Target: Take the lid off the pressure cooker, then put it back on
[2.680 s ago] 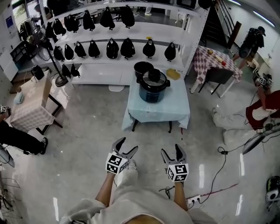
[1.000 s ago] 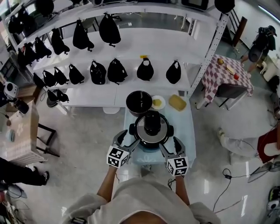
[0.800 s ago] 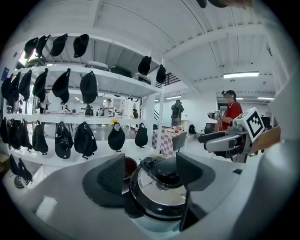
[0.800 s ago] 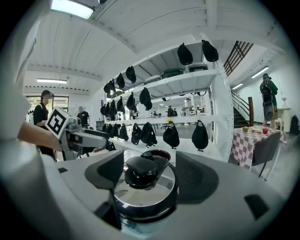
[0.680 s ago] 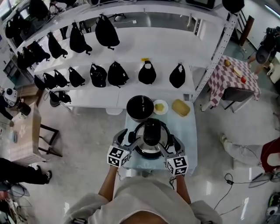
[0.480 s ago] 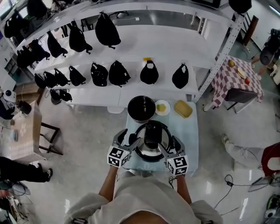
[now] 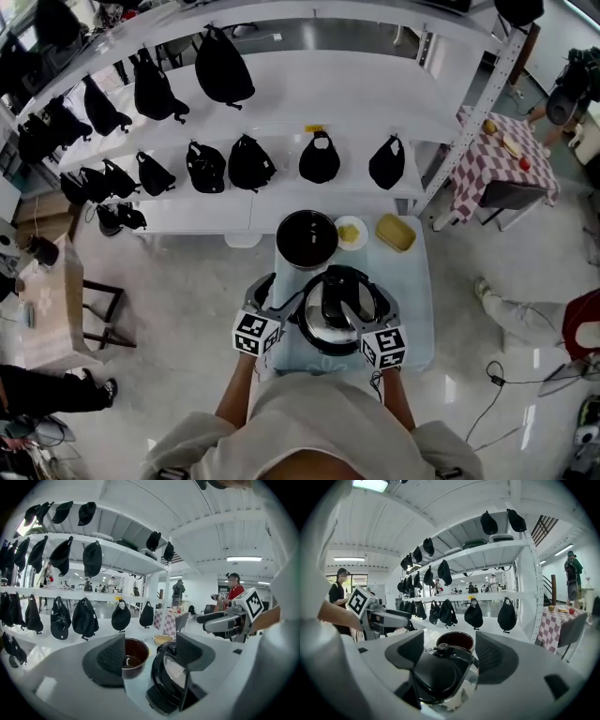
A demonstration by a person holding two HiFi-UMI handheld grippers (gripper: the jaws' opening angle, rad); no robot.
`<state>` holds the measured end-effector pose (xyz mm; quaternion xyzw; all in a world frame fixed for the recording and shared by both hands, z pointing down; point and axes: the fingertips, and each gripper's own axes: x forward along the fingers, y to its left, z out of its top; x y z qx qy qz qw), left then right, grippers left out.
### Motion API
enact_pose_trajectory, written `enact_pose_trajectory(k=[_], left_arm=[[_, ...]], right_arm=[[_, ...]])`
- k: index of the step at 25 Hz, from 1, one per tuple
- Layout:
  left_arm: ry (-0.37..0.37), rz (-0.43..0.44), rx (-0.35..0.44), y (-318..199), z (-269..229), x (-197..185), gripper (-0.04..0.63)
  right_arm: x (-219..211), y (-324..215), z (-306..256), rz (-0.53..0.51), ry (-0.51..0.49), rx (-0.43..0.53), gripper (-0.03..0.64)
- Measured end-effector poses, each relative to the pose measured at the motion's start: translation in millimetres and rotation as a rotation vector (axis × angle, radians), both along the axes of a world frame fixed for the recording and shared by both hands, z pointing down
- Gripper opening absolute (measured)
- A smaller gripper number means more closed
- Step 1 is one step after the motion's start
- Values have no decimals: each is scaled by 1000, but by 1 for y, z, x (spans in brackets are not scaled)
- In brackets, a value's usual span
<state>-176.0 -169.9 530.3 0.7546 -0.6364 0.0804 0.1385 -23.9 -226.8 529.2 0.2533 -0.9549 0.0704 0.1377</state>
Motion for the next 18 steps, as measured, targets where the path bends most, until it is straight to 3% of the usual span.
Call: enact_pose_trajectory(k=[9,18], left_arm=[[7,68,-3,6,-1,-52,322],[51,129,-24,13,18,-44,322]], right_arm=[[-33,12,-4,78,22,-2,318],[-29,26,12,56,127,-10,318]])
